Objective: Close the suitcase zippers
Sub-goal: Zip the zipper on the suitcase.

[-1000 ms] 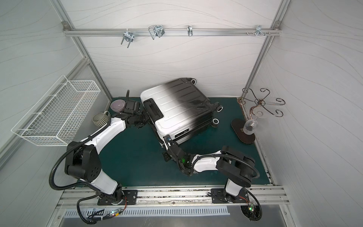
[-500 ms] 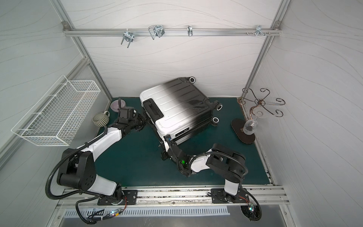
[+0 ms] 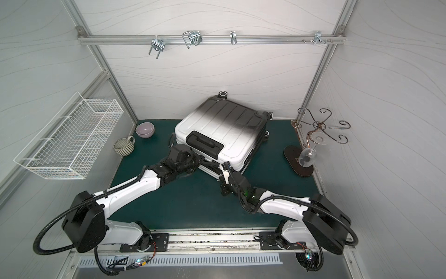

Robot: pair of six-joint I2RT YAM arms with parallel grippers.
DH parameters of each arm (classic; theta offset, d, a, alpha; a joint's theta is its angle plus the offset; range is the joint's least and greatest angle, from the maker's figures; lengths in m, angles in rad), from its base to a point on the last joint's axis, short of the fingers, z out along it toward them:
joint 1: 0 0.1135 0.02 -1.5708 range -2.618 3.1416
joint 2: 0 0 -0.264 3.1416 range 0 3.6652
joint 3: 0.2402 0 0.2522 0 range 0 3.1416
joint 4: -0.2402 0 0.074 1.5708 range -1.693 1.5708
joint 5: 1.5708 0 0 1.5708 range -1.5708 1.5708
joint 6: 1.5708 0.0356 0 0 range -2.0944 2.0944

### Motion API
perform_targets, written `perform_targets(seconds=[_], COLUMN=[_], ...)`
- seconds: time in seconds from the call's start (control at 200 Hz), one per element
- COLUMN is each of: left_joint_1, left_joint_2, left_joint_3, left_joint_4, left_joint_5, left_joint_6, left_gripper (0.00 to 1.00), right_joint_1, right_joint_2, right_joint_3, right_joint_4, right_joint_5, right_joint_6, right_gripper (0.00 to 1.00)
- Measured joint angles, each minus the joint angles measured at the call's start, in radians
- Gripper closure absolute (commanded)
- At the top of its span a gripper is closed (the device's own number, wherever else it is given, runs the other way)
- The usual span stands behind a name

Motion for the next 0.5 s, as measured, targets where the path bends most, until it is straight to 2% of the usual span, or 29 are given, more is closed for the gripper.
perform_targets(seconds=[0.09, 0.2, 0.355, 0.475, 0.5], left_joint_1=[-0.019, -0.017, -0.022, -0.041, -0.045], left_joint_2=[0.039, 0.068, 0.088, 0.108, 0.109], left_joint_3=[0.006, 0.01, 0.018, 0.02, 0.02], left_joint_4=[0.027, 0.038, 0.057, 0.097, 0.099], left_joint_5=[0.052, 0.079, 0.09, 0.088, 0.088], left_joint_6=[-0.017, -0.043, -0.061, -0.068, -0.066], left_gripper=[1.0, 1.0, 1.0, 1.0, 0.96], right_joint_1=[0.019, 0.08, 0.146, 0.167, 0.167], right_joint_2=[-0.04, 0.03, 0.276, 0.457, 0.476], right_joint_3=[-0.013, -0.01, 0.004, 0.009, 0.004], right_joint_4=[-0.073, -0.03, 0.322, 0.642, 0.688], right_joint_5=[0.065, 0.208, 0.388, 0.484, 0.489], right_joint_6=[0.057, 0.125, 0.219, 0.216, 0.214], right_gripper=[1.0, 1.0, 1.0, 1.0, 1.0])
